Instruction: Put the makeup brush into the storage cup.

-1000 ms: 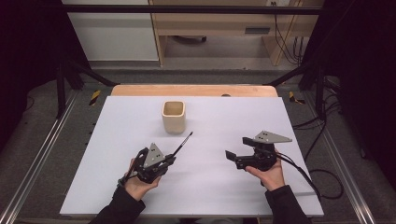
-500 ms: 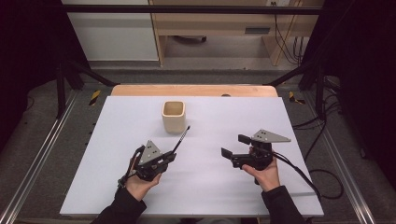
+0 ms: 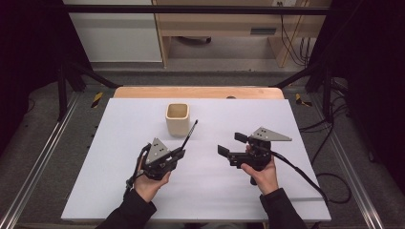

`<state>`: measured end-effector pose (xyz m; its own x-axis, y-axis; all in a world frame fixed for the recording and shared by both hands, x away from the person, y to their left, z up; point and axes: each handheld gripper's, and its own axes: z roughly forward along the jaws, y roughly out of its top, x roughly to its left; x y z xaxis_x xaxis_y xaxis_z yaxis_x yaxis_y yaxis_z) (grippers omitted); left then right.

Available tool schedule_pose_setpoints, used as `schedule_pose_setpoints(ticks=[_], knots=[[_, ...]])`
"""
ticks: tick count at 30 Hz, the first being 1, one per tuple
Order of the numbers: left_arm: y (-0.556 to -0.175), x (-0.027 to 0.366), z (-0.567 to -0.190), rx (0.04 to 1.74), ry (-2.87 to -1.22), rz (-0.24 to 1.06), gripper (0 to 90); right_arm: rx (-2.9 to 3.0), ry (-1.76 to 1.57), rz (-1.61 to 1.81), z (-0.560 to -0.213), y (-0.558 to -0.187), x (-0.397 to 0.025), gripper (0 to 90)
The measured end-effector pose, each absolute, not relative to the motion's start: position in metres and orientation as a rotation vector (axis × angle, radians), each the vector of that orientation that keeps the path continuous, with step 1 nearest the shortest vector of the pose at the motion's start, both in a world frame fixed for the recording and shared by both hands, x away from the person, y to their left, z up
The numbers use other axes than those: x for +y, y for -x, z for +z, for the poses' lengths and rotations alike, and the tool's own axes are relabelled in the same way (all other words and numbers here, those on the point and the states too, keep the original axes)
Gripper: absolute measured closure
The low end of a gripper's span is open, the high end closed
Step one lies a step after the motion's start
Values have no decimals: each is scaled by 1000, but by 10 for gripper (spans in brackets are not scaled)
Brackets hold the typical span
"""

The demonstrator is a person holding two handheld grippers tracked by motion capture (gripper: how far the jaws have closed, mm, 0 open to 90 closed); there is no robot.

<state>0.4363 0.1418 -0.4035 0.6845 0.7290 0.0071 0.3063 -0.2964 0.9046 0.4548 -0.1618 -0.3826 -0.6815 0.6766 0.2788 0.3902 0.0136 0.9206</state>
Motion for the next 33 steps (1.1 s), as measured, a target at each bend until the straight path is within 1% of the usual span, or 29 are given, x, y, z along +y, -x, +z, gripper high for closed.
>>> schedule_pose_setpoints(ticks=[4,16,24,27,28,29,32,33], knots=[[-437,135,-404,820,-1872,518,833,2021,-1129,1791,-381,-456,-159,153],[-432,117,-413,822,-1889,499,833,2031,-1136,1805,-385,-457,-152,184],[-427,107,-417,801,-1905,495,833,2059,-1119,1807,-387,-455,-143,249],[-425,103,-418,791,-1912,490,833,2070,-1131,1806,-390,-456,-140,287],[-425,103,-418,791,-1912,490,834,2070,-1131,1806,-390,-456,-140,287],[-423,100,-418,783,-1914,488,834,2077,-1128,1804,-391,-456,-139,309],[-422,98,-418,777,-1917,486,833,2076,-1130,1807,-392,-456,-138,325],[-421,97,-419,771,-1921,489,833,2078,-1136,1807,-392,-456,-137,357]])
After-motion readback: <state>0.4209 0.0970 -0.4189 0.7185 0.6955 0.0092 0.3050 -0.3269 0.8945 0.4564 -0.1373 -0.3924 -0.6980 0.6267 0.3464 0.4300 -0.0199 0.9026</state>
